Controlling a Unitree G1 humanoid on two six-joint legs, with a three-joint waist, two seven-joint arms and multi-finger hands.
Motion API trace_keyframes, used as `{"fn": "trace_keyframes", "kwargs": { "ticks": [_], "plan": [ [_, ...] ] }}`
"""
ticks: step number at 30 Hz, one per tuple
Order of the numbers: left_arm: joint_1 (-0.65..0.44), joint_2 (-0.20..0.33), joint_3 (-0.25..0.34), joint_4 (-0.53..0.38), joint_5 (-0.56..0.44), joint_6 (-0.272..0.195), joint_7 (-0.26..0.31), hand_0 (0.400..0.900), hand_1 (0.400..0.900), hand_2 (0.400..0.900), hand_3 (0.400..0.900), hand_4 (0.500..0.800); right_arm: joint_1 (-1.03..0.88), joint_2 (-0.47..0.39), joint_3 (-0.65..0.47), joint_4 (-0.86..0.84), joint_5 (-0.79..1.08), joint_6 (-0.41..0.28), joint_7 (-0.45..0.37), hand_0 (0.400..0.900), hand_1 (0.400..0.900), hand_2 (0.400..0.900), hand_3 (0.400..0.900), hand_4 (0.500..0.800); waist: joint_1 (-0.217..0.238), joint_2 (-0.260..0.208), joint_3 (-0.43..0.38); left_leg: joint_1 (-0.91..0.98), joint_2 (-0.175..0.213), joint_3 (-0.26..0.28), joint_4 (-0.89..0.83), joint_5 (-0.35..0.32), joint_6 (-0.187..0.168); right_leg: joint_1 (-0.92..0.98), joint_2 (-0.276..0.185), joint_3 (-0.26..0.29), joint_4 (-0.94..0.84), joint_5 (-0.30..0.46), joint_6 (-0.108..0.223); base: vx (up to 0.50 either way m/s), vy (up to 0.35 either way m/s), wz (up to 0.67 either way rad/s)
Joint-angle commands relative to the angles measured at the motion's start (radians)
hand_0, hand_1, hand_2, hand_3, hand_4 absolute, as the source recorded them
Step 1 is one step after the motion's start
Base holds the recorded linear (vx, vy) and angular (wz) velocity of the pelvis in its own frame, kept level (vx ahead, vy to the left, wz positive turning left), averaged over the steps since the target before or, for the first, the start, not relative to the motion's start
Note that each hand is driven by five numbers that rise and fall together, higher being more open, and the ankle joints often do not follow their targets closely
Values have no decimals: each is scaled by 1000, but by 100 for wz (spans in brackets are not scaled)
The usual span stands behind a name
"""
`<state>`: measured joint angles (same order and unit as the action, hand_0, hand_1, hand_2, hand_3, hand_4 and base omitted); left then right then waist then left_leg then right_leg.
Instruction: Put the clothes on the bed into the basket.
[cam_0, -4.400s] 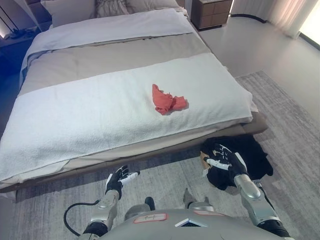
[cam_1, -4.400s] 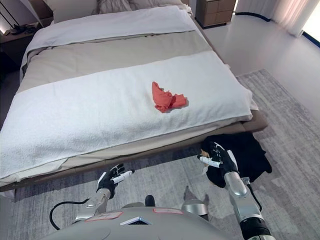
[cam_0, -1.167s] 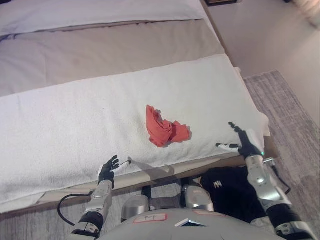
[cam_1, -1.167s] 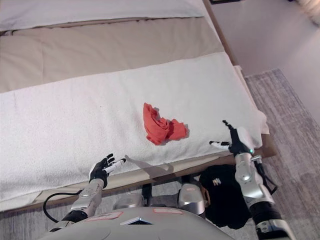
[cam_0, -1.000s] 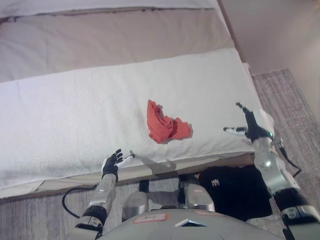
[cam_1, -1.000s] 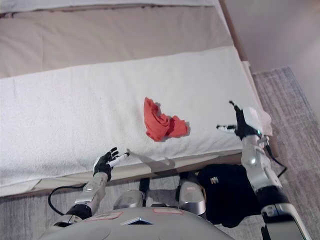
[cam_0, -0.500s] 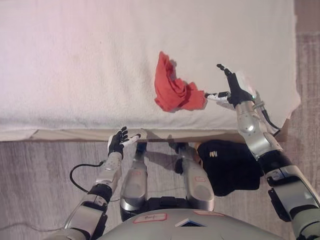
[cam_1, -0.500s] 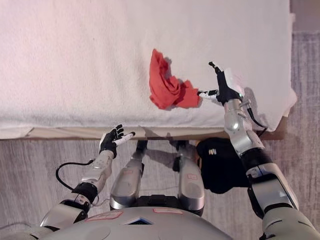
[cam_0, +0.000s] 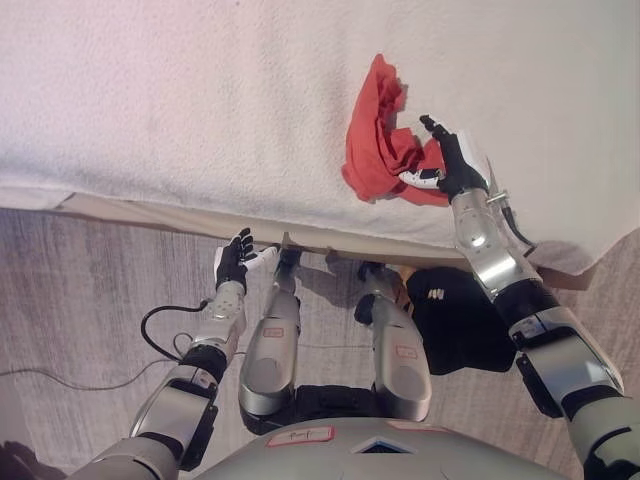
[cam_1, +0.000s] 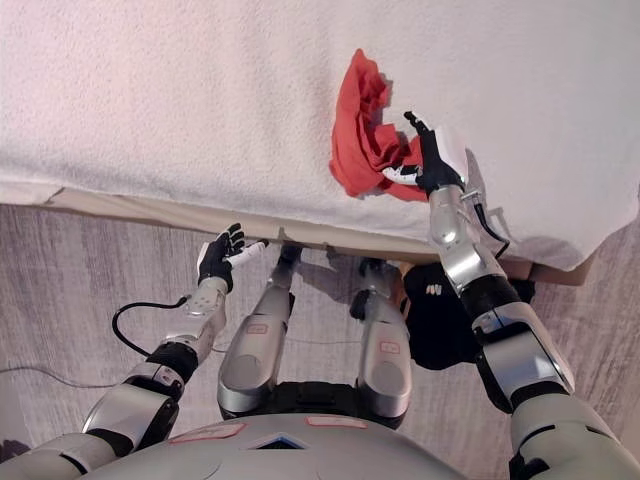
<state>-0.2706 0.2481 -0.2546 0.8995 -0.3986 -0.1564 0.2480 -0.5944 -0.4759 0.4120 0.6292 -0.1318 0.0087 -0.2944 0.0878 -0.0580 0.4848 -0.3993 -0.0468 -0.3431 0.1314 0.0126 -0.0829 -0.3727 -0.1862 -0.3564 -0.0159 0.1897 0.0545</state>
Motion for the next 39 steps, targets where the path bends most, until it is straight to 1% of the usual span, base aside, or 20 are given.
{"fn": "trace_keyframes", "kwargs": {
  "ticks": [1,5,12,13,14,25,32,34,38,39],
  "plan": [
    [-7,46,-28,-32,-15,-39,8,900,900,900,900,800,-123,-25,63,-10,82,-66,49,900,900,900,900,800,36,-14,18,15,-3,112,-75,32,59,-21,-37,72,208,-156,60,-9,-6,16],
    [-10,42,-37,-25,-22,-33,-3,900,900,900,900,800,-174,-2,87,21,111,-67,57,900,900,900,900,800,49,-31,28,9,0,106,-75,36,56,-20,-30,63,202,-155,57,-6,-3,6],
    [-23,49,-55,-14,-25,-34,-9,900,900,900,900,800,-229,13,113,78,130,-68,73,900,900,900,900,800,60,-42,26,15,4,96,-85,39,51,-5,-21,52,181,-153,56,0,-9,2],
    [-24,50,-54,-12,-26,-34,-8,900,900,900,900,800,-240,16,115,72,141,-67,77,596,596,596,596,618,60,-44,24,20,7,97,-93,41,49,1,-17,53,171,-150,56,0,0,0],
    [-24,50,-54,-12,-26,-34,-8,900,900,900,900,800,-240,16,115,73,141,-67,77,400,400,400,400,500,60,-44,25,20,7,97,-93,41,49,2,-17,53,170,-150,56,-1,2,-5],
    [-2,52,-51,-16,-21,-35,-8,900,900,900,900,800,-192,45,97,75,139,-65,76,400,400,400,400,500,53,-42,-4,54,17,97,-133,48,43,40,-2,51,121,-142,58,3,-2,0],
    [22,47,-39,-2,-18,-32,-7,900,900,900,900,800,-138,48,63,48,135,-64,65,400,400,400,400,500,43,-38,-25,78,21,102,-137,40,45,52,-2,56,135,-155,56,9,-4,-1],
    [25,47,-36,0,-15,-30,-7,900,900,900,900,800,-124,47,50,38,135,-64,61,400,400,400,400,500,39,-37,-29,85,22,105,-136,37,47,53,-3,59,143,-158,56,23,-11,-1],
    [46,42,-18,-6,2,-24,-7,900,900,900,900,800,-8,46,-32,-35,155,-75,38,400,400,400,400,500,19,-39,-62,124,23,116,-135,23,53,83,-4,71,153,-167,61,48,-13,-4],
    [47,42,-18,-6,2,-24,-7,900,900,900,900,800,-6,46,-33,-36,155,-74,38,400,400,400,400,500,20,-39,-63,124,23,116,-135,23,53,83,-4,71,153,-167,61,85,3,-13]
  ]
}}
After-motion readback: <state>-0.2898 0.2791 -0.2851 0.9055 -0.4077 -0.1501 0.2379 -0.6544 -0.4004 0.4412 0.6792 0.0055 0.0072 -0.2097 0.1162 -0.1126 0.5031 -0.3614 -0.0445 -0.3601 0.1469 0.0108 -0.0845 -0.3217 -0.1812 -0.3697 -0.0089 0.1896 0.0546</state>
